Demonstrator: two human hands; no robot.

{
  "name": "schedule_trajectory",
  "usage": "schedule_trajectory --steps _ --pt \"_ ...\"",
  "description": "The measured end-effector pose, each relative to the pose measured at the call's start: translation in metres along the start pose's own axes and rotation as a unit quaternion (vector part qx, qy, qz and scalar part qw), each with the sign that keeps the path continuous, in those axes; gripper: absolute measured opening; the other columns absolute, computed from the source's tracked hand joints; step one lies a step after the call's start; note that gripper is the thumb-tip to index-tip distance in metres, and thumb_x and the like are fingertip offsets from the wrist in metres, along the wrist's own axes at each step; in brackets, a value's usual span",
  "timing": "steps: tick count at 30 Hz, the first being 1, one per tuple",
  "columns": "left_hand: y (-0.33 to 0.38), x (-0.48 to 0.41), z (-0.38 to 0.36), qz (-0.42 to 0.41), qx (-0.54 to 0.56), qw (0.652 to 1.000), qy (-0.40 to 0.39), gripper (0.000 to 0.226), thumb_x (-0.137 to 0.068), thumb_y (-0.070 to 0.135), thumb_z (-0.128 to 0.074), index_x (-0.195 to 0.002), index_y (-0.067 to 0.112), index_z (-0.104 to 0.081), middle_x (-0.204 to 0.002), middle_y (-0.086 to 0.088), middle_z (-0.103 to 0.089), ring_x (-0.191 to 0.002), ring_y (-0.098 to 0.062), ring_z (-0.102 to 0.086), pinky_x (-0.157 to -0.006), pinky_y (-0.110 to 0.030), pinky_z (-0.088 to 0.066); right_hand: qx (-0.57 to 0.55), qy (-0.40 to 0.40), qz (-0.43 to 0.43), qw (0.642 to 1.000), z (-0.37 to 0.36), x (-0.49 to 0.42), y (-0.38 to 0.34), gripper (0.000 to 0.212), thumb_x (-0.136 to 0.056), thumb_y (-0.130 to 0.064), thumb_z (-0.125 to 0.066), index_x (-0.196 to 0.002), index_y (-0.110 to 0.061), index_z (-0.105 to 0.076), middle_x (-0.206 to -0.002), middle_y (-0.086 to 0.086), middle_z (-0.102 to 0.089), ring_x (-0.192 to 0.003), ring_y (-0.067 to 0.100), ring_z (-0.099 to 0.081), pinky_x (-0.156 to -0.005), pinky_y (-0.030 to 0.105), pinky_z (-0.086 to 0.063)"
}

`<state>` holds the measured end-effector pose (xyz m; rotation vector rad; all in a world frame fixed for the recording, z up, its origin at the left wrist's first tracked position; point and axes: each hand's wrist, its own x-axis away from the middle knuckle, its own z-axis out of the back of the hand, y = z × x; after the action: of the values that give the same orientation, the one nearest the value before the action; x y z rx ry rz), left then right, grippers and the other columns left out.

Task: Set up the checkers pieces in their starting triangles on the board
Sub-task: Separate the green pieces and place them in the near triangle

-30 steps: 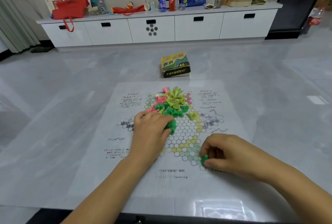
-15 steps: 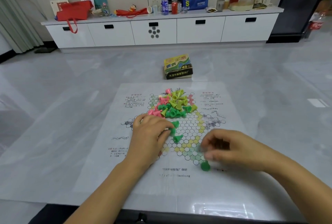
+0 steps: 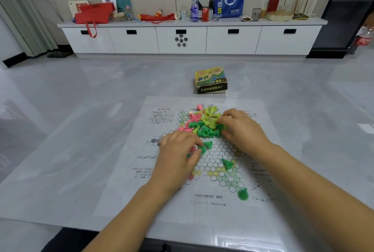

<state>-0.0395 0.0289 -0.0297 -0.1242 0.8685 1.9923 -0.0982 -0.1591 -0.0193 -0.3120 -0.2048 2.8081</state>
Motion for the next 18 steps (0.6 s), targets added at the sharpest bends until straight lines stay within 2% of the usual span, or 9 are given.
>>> schedule_trajectory --steps 4,6,8,9,12,15,18 --pt "0.01 0.003 0.003 0.003 0.045 0.999 -0.02 0.024 -0.078 0.04 -0.047 -0.088 0.025 -0.063 -0.086 0.011 -0.062 -0.087 -0.003 -0.048 -0.087 -0.014 -0.025 -0.005 0.02 0.0 1.0 0.003 0.003 -0.002 0.032 -0.09 -0.02 -0.05 -0.121 -0.018 -0.056 -0.123 0.003 -0.052 -0.112 0.023 -0.047 -0.087 0.032 -0.042" --pt "0.018 0.007 0.002 -0.019 0.061 0.996 -0.066 0.027 -0.079 0.041 -0.05 -0.089 0.021 -0.064 -0.088 0.01 -0.063 -0.085 -0.003 -0.047 -0.087 -0.015 -0.028 -0.049 0.03 -0.021 0.998 0.006 0.014 -0.001 0.028 -0.088 -0.018 -0.052 -0.115 -0.014 -0.058 -0.118 0.004 -0.053 -0.104 0.023 -0.053 -0.084 0.034 -0.046" --pt "0.022 0.011 -0.002 -0.039 0.04 0.992 -0.109 0.02 -0.085 0.034 -0.055 -0.095 0.019 -0.064 -0.092 0.008 -0.062 -0.088 -0.005 -0.045 -0.088 -0.019 -0.028 -0.113 0.048 -0.042 0.991 0.009 0.029 0.001 0.024 -0.085 -0.016 -0.057 -0.108 -0.012 -0.061 -0.112 0.003 -0.051 -0.09 0.021 -0.057 -0.079 0.034 -0.05" --pt "0.023 0.012 -0.004 -0.04 0.031 0.992 -0.12 0.017 -0.086 0.03 -0.056 -0.097 0.019 -0.064 -0.092 0.008 -0.059 -0.089 -0.006 -0.043 -0.089 -0.021 -0.028 -0.141 0.048 -0.052 0.988 0.011 0.036 0.003 0.022 -0.085 -0.017 -0.058 -0.106 -0.013 -0.062 -0.108 0.002 -0.05 -0.084 0.019 -0.056 -0.077 0.031 -0.049" --pt "0.025 0.012 -0.006 -0.016 0.05 0.99 -0.133 0.017 -0.084 0.023 -0.06 -0.1 0.02 -0.065 -0.086 0.011 -0.05 -0.088 -0.008 -0.042 -0.089 -0.025 -0.033 -0.215 0.01 -0.079 0.973 0.017 0.058 0.005 0.013 -0.083 -0.02 -0.062 -0.096 -0.022 -0.063 -0.093 -0.002 -0.055 -0.074 0.006 -0.051 -0.067 0.011 -0.04" --pt "0.024 0.012 -0.005 0.004 0.067 0.987 -0.148 0.022 -0.08 0.021 -0.065 -0.103 0.021 -0.064 -0.083 0.017 -0.047 -0.089 -0.009 -0.046 -0.09 -0.029 -0.037 -0.267 -0.013 -0.103 0.958 0.02 0.082 0.004 0.015 -0.083 -0.013 -0.06 -0.084 -0.028 -0.058 -0.084 -0.007 -0.058 -0.07 0.004 -0.052 -0.06 0.006 -0.039" --pt "0.024 0.013 -0.007 0.003 0.069 0.987 -0.144 0.02 -0.08 0.021 -0.066 -0.099 0.021 -0.066 -0.082 0.022 -0.046 -0.086 -0.002 -0.043 -0.088 -0.028 -0.037 -0.251 -0.023 -0.1 0.963 0.02 0.099 0.005 0.015 -0.083 -0.011 -0.059 -0.087 -0.025 -0.057 -0.082 -0.016 -0.053 -0.069 0.004 -0.051 -0.063 0.006 -0.039"
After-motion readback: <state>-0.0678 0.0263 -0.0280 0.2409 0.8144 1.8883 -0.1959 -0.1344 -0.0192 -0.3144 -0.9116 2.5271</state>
